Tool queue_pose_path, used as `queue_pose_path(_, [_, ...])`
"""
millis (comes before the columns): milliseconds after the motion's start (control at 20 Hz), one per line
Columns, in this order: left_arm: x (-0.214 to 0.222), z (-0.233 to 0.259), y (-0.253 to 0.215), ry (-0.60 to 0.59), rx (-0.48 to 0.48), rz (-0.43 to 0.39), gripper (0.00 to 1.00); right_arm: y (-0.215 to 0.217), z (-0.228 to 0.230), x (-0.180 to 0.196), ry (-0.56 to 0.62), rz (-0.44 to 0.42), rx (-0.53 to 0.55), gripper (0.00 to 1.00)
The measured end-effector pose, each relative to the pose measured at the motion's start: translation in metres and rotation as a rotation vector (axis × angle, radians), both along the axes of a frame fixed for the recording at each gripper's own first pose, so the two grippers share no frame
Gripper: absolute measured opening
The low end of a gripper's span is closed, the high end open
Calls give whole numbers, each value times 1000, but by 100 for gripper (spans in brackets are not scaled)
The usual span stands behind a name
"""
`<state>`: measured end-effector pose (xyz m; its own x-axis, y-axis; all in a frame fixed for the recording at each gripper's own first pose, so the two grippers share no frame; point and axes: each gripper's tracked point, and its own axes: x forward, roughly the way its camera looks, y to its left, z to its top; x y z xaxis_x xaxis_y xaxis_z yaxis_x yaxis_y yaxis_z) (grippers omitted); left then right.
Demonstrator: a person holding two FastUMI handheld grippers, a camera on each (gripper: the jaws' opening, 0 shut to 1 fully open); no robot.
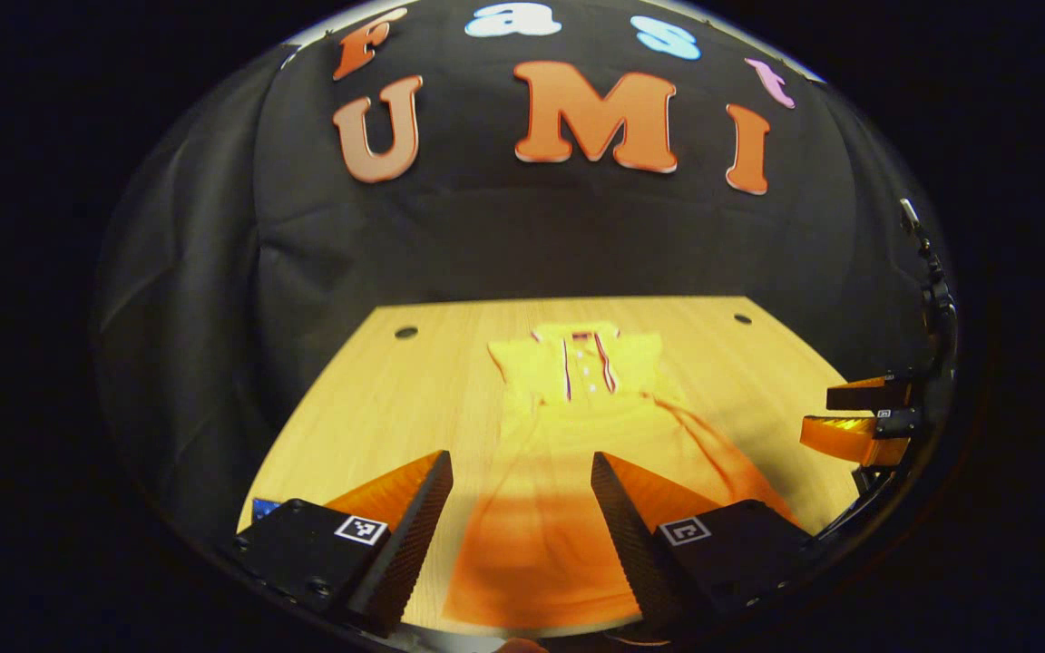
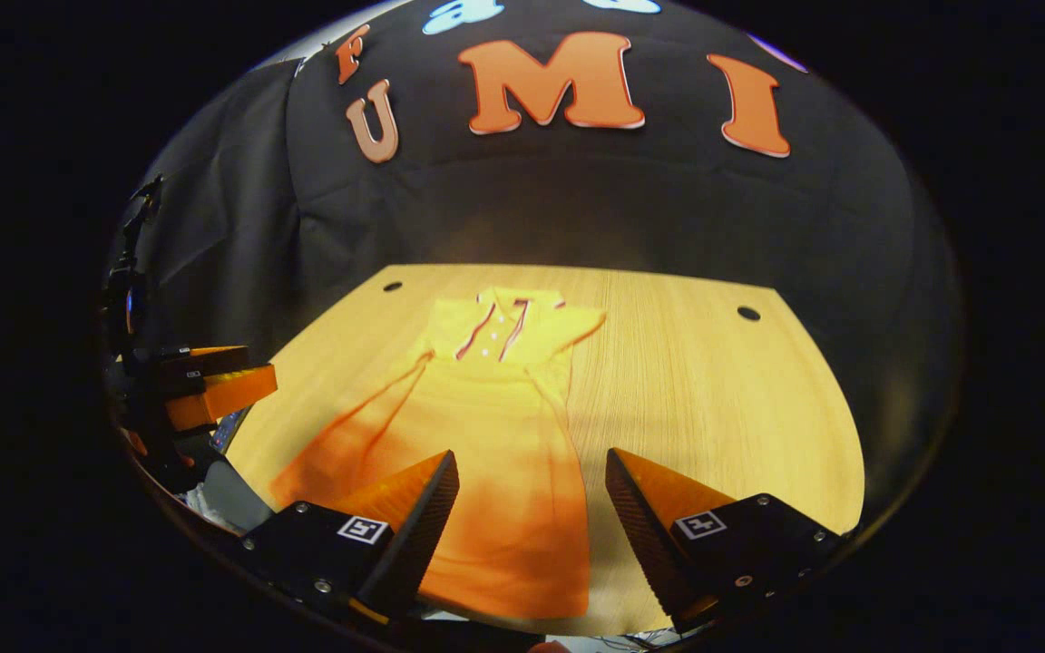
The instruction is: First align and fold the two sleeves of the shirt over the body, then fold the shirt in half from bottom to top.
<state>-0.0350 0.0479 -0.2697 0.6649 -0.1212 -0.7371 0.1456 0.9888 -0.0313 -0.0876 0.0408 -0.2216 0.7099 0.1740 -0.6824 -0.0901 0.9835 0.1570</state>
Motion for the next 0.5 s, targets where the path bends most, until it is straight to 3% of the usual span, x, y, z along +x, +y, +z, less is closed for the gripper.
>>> queue_pose_path(350, [-70,-92,34,348,86,-35,93,-14,-79,-55,286,32,-54,99])
queue_pose_path(500, [-93,-118,48,480,54,16,94,-13,-95,-72,372,47,-71,99])
